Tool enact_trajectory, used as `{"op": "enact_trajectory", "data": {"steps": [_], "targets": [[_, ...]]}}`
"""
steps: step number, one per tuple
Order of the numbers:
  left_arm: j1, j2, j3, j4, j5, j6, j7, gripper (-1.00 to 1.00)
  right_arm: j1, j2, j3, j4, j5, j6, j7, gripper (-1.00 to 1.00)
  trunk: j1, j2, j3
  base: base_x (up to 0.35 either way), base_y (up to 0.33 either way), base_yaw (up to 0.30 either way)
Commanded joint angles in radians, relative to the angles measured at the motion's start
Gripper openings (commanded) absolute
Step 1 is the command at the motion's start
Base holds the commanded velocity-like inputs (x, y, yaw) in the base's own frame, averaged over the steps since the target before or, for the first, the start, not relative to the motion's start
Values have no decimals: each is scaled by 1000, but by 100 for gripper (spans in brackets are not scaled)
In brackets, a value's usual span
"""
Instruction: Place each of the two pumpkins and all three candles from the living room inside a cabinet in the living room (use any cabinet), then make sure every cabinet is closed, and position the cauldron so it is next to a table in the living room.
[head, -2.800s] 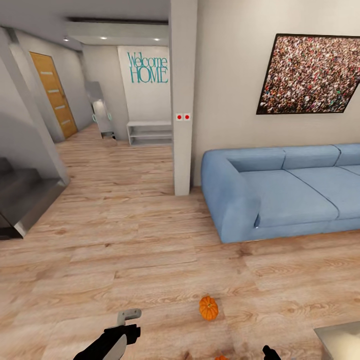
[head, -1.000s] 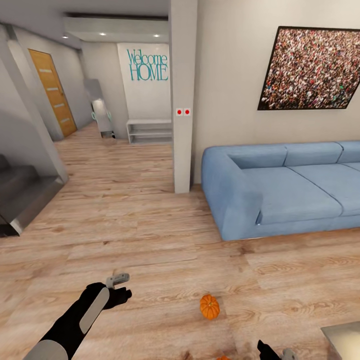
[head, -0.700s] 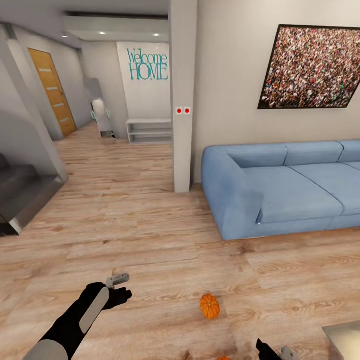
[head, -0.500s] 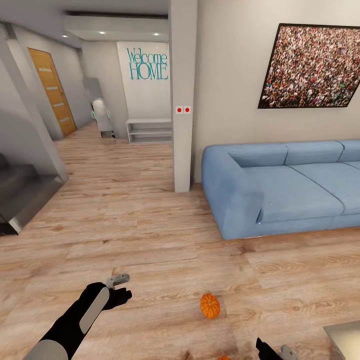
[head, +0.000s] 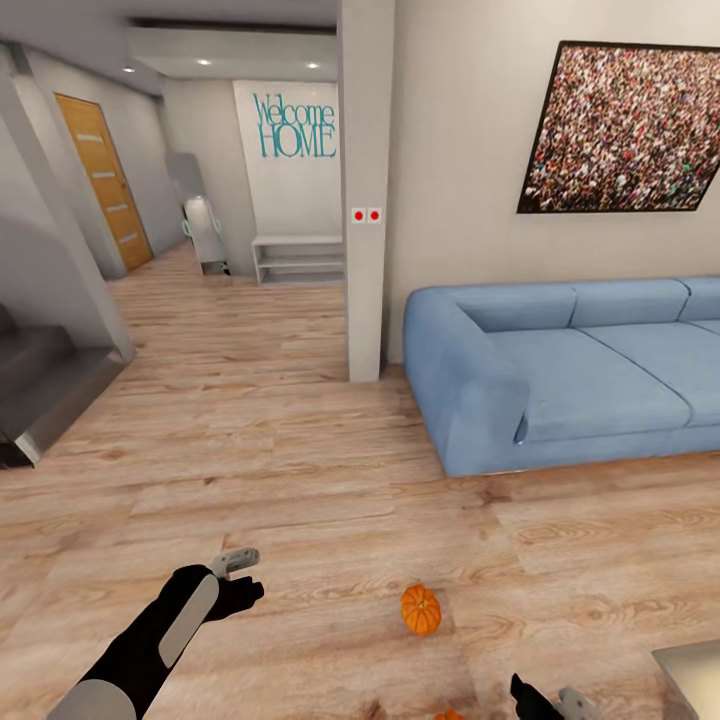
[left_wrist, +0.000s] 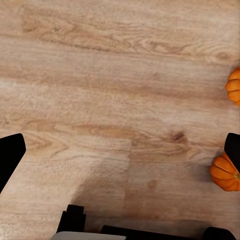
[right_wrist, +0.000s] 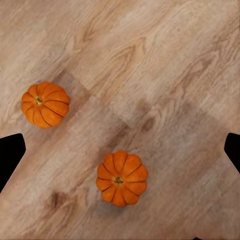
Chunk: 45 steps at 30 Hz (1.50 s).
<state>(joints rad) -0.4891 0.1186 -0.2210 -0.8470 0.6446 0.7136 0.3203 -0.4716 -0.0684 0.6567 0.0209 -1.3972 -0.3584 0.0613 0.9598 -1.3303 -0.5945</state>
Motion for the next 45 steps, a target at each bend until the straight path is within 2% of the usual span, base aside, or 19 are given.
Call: {"op": "enact_trajectory", "data": {"steps": [1, 4, 9, 41, 43, 45], "targets": [[0, 1, -4, -1, 10, 1, 10, 100, -1, 1, 6, 2, -1, -3, 6, 100, 4, -8, -4, 0, 0, 0], [0, 2, -4, -1, 10, 1, 10, 100, -1, 1, 6, 2, 18, -3, 6, 100, 15, -29, -14, 0, 0, 0], [0, 2, -4, -1, 10, 1, 10, 100, -1, 1, 6, 2, 24, -4, 6, 100, 35, -64, -29, 0, 0, 0], [0, -1, -3, -7, 12, 2, 8, 100, -1, 0, 6, 1, 27, -3, 12, 100, 157, -288, -129, 0, 0, 0], [0, -2, -3, -21, 25, 14, 8, 100, -1, -1, 7, 1, 27, -2, 17, 100, 165, -302, -136, 0, 0, 0], [0, 0, -4, -32, 58, 36, -3, 100, -1, -2, 7, 0, 27, 1, 22, 100, 173, -316, -142, 0, 0, 0]]}}
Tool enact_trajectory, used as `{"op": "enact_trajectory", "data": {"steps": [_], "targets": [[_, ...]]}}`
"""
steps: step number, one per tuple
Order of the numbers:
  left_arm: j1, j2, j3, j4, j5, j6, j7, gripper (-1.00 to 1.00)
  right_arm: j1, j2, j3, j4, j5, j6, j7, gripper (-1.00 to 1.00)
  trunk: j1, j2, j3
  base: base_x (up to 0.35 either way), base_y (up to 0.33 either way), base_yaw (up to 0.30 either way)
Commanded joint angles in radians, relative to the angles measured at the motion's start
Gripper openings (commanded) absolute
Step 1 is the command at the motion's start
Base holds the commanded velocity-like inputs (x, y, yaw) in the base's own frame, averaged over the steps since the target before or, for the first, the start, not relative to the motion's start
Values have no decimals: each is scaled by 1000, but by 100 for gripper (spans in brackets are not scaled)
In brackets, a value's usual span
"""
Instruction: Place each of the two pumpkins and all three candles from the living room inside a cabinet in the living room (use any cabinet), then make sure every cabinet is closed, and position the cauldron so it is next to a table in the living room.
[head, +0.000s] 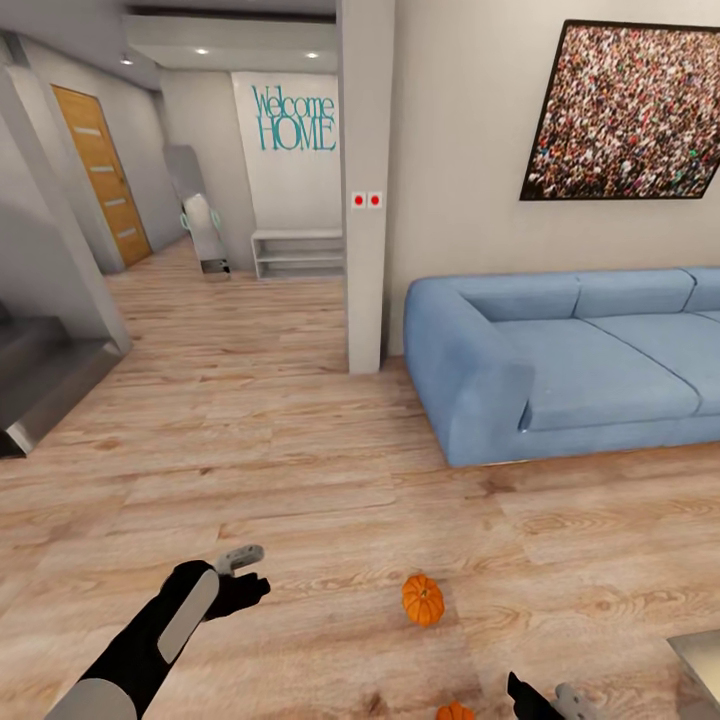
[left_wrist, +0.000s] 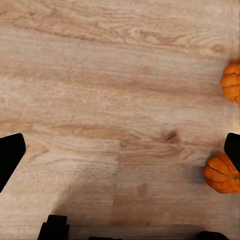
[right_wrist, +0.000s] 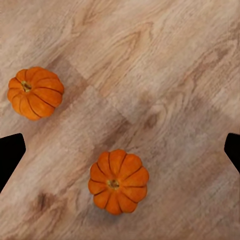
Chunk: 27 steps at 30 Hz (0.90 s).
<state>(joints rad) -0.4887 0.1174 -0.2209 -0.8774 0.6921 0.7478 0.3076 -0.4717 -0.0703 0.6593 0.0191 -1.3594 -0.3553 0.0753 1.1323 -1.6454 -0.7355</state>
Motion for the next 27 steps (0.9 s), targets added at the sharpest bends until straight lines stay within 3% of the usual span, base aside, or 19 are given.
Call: {"op": "enact_trajectory", "data": {"steps": [1, 3, 8, 18, 27], "targets": [[-1, 3, -5, -5, 31, 12, -10, 100, -1, 0, 5, 2, -10, 0, 9, 100, 4, -8, -4, 0, 0, 0], [-1, 8, -5, -8, 58, 28, -61, 100, -1, 0, 5, 1, -10, 3, 13, 100, 12, -22, -10, 0, 0, 0], [-1, 18, -6, -9, 74, 44, -137, 100, -1, 0, 4, 1, -10, 7, 67, 100, 31, -57, -26, 0, 0, 0], [-1, 19, -5, -9, 78, 58, -152, 100, -1, 0, 3, 1, -13, 12, 97, 100, 69, -127, -57, 0, 0, 0], [-1, 18, -5, -8, 78, 59, -153, 100, -1, 0, -4, 1, -18, 80, 192, 100, 104, -190, -86, 0, 0, 0]]}}
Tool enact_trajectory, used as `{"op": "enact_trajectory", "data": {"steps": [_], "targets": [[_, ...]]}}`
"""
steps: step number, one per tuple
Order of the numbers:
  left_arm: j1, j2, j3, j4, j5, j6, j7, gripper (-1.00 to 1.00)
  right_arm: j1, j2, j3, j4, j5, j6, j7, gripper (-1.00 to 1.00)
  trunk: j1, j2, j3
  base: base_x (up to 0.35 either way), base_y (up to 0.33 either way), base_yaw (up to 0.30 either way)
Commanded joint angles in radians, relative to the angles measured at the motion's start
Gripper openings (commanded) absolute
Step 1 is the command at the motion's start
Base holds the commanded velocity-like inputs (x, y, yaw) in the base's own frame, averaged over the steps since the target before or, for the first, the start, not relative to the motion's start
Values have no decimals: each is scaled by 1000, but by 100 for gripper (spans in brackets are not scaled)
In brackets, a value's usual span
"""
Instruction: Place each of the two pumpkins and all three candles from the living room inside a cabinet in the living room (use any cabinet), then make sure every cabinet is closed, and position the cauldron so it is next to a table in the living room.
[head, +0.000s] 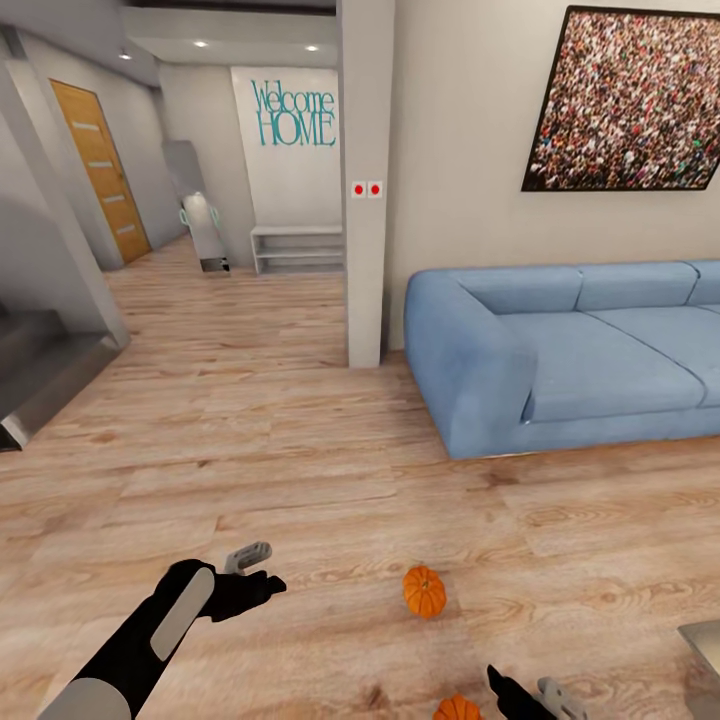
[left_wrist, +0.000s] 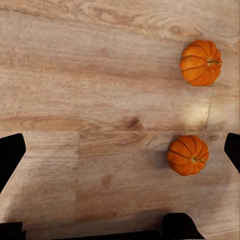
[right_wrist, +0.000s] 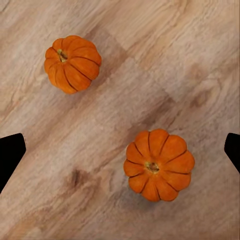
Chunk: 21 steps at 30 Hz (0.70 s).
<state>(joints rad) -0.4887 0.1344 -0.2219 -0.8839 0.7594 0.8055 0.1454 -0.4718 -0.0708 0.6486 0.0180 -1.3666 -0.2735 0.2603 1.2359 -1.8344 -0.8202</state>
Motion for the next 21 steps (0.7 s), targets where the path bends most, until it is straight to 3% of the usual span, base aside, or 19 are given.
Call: {"op": "enact_trajectory", "data": {"steps": [1, 21], "targets": [[-1, 1, -4, -1, 11, 1, 10, 100, -1, 0, 6, 2, -11, -1, 8, 100, 4, -8, -4, 0, 0, 0], [-1, 1, -5, 3, 12, 1, 9, 100, -1, 0, 1, 3, -15, -12, 11, 100, 81, -148, -67, 0, 0, 0]]}}
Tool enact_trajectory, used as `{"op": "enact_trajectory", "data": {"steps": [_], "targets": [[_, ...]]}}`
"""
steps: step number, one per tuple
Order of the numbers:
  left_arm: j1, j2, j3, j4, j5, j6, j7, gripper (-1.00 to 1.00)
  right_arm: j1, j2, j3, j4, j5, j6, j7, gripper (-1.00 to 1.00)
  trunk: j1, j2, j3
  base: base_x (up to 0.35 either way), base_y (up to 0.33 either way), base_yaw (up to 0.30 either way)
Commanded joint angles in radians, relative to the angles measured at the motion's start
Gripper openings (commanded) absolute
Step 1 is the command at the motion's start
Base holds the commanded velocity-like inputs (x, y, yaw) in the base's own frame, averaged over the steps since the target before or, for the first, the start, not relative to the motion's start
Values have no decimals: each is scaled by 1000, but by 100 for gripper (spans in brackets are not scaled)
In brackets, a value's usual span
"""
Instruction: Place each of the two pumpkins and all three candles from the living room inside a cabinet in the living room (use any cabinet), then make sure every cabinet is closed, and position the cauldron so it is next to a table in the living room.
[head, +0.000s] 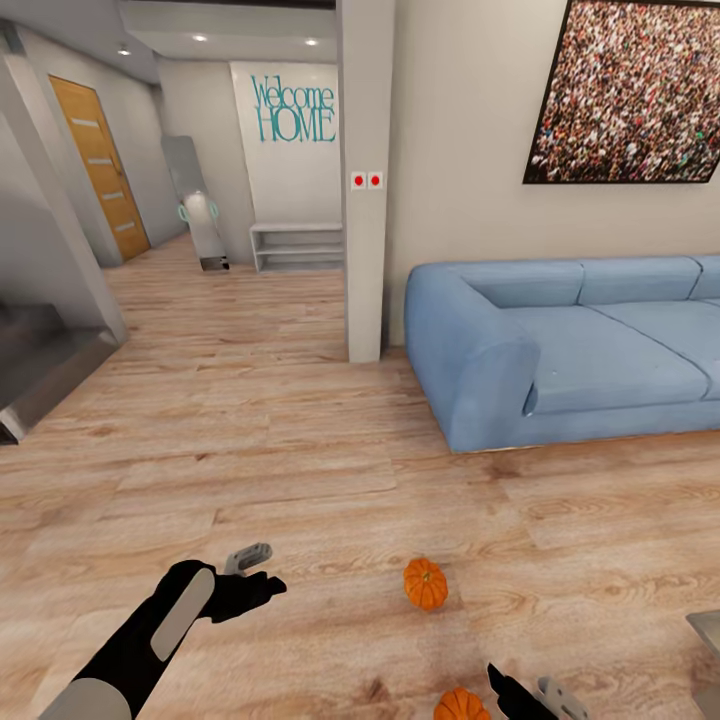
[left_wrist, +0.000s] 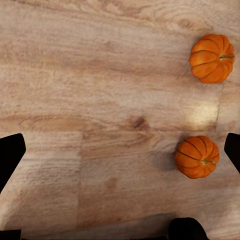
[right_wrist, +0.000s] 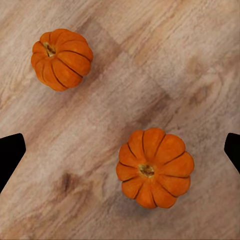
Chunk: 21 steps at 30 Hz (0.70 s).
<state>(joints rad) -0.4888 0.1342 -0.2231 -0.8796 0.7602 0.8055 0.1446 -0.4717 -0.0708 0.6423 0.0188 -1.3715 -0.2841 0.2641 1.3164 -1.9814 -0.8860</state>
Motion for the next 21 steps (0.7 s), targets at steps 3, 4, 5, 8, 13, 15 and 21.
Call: {"op": "enact_trajectory", "data": {"steps": [3, 4, 5, 8, 13, 15, 21], "targets": [[-1, 0, -3, -1, 11, 1, 7, 100, -1, 0, 7, 1, -12, -2, 7, 100, 11, -22, -10, 0, 0, 0], [-1, 0, -3, -1, 11, 1, 7, 100, -1, 1, 7, 2, -12, -2, 7, 100, 15, -29, -13, 0, 0, 0], [-1, 0, -3, -1, 10, 1, 6, 100, -1, 1, 7, 2, -12, -1, 7, 100, 19, -36, -17, 0, 0, 0], [-1, 1, -4, -1, 10, 1, 6, 100, -1, 0, 7, 2, -13, 0, 7, 100, 31, -57, -26, 0, 0, 0], [-1, 1, -3, -1, 10, 1, 6, 100, -1, 0, 7, 2, -12, 0, 7, 100, 50, -92, -42, 0, 0, 0], [-1, 1, -3, -1, 10, 1, 6, 100, -1, 0, 7, 1, -12, 0, 8, 100, 57, -106, -48, 0, 0, 0], [-1, 1, -3, -1, 10, 1, 6, 100, -1, 0, 7, 2, -12, 1, 7, 100, 80, -148, -67, 0, 0, 0]]}}
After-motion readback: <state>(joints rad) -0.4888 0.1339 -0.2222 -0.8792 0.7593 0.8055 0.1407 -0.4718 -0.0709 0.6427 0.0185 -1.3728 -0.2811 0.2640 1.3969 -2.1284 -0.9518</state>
